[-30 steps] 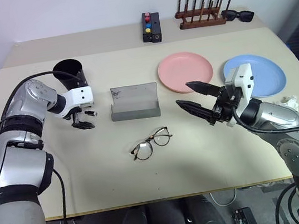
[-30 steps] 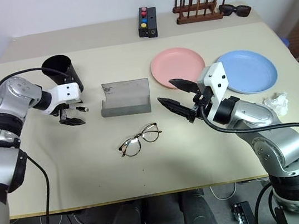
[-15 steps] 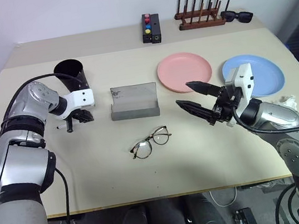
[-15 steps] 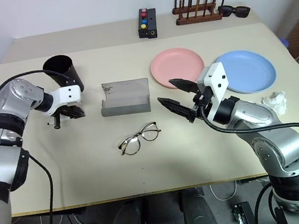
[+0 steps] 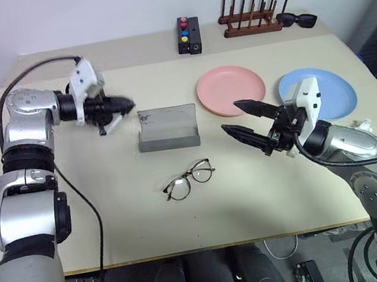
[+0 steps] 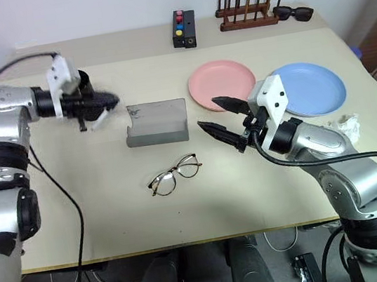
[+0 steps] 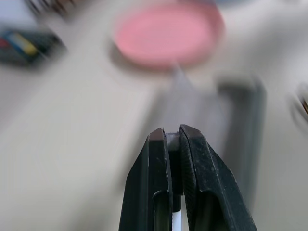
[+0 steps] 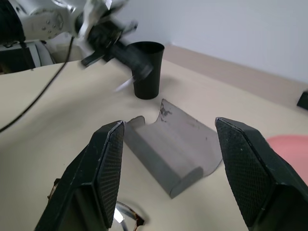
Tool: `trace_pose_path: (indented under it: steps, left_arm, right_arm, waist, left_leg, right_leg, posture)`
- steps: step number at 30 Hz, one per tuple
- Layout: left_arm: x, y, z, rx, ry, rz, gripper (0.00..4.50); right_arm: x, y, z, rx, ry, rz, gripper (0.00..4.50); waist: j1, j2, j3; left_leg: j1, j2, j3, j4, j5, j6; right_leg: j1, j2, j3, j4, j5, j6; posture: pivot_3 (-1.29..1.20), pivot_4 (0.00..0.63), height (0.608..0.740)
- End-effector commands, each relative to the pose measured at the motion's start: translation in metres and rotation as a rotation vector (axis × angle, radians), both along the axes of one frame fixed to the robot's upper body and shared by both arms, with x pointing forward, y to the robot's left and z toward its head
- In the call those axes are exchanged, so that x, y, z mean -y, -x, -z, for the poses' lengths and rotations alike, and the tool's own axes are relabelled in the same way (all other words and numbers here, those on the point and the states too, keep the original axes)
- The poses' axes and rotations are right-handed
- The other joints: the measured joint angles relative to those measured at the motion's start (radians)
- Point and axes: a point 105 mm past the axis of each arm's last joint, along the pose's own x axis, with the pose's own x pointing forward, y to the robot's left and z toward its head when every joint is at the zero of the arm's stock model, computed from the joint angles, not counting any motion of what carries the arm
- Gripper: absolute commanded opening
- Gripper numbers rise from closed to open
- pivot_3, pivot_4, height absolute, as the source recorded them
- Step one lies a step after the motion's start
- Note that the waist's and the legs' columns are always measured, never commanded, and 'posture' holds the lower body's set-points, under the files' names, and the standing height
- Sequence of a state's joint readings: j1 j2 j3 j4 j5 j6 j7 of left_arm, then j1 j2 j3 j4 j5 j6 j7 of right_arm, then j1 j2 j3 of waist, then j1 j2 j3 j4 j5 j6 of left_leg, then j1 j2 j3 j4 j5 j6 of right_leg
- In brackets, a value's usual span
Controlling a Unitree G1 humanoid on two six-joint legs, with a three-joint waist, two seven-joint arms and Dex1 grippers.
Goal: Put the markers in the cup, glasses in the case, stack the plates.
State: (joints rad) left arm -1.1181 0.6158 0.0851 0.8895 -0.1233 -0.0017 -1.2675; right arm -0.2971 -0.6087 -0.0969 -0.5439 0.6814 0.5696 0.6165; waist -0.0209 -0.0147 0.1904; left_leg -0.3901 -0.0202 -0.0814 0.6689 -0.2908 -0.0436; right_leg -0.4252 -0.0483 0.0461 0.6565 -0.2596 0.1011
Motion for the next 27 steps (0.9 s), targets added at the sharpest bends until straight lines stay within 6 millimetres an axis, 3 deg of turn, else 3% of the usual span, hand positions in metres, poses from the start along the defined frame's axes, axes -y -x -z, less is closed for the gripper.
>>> trace_pose_path:
  steps: [1,5,9,17,27]
  left_arm:
    - [-0.018,-0.003,-0.062,0.190,0.264,-0.141,0.01]
    - [-0.039,-0.006,-0.096,0.327,0.435,-0.312,0.01]
    - [-0.057,-0.012,-0.107,0.435,0.437,-0.491,0.01]
    - [-0.066,-0.020,-0.090,0.460,0.364,-0.602,0.01]
    - [-0.072,-0.031,-0.056,0.340,0.440,-0.648,0.01]
  right_arm:
    - [-0.007,0.008,-0.016,0.064,-0.008,-0.043,3.04]
    - [-0.008,0.007,-0.014,0.056,-0.005,-0.052,3.04]
    - [-0.009,0.007,-0.013,0.055,-0.008,-0.060,3.04]
    - [-0.018,0.009,-0.024,0.082,-0.063,-0.086,3.04]
    - [-0.025,0.011,-0.020,0.073,-0.070,-0.104,3.04]
  waist:
    - [0.000,0.000,0.000]
    - [0.004,0.000,0.000]
    - [0.006,0.000,0.000]
    - [0.006,0.000,0.000]
    - [0.004,0.000,0.000]
  left_leg:
    - [0.000,0.000,0.000,0.000,0.000,0.000]
    - [0.000,-0.001,0.000,0.000,0.000,0.000]
    - [0.000,-0.002,0.000,0.000,0.001,-0.001]
    - [0.000,-0.002,0.001,0.000,0.001,-0.002]
    - [0.000,-0.002,0.002,0.000,0.001,-0.002]
  right_leg:
    - [0.000,0.000,0.000,0.000,0.000,0.000]
    - [0.000,-0.001,0.000,0.000,0.000,0.000]
    - [0.000,-0.001,0.000,0.000,0.000,0.000]
    - [0.000,-0.001,0.000,0.000,0.000,0.000]
    - [0.000,-0.001,0.000,0.000,0.000,0.000]
  posture:
    - [0.00,0.150,0.735]
    - [0.00,0.150,0.735]
    - [0.00,0.150,0.735]
    - [0.00,0.150,0.735]
    - [0.00,0.150,0.735]
